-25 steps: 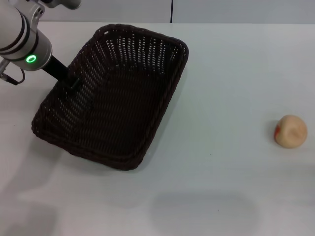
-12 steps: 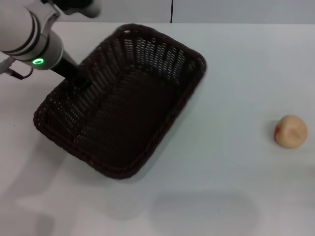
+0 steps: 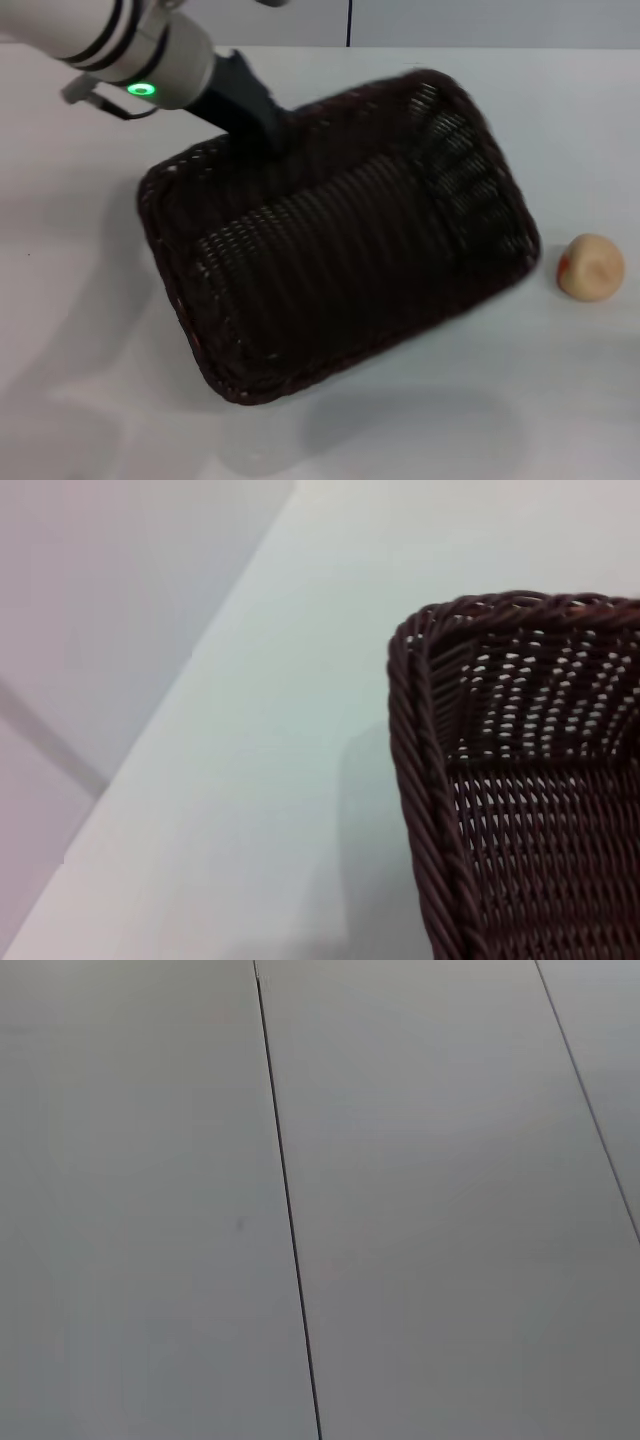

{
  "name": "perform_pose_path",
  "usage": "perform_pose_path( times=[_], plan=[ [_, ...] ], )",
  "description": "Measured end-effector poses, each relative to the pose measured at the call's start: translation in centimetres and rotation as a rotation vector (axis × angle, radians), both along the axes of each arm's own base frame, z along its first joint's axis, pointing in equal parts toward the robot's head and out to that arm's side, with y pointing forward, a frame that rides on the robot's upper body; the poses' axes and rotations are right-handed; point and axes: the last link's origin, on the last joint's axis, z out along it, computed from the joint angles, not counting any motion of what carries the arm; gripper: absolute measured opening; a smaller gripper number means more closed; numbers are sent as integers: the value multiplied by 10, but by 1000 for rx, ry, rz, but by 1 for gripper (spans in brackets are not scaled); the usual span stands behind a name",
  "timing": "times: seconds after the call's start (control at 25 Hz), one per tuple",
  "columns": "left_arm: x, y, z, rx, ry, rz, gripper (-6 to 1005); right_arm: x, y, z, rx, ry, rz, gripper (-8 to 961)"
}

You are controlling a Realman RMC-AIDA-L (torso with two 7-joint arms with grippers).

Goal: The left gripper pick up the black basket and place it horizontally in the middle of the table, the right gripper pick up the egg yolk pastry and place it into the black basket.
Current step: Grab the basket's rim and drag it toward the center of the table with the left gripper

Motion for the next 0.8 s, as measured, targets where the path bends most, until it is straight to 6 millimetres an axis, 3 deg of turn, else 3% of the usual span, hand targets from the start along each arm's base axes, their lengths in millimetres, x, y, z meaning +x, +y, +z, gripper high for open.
perform_pose_path(
  times=[0.28,0.8],
  plan=[
    [18,7,-15,-119,-39,-66,211,-2,-1,0,9,1,11,818],
    [18,17,-33,-227,-49,-87,208,-3,-1,-1,0,-2,19,818]
  ],
)
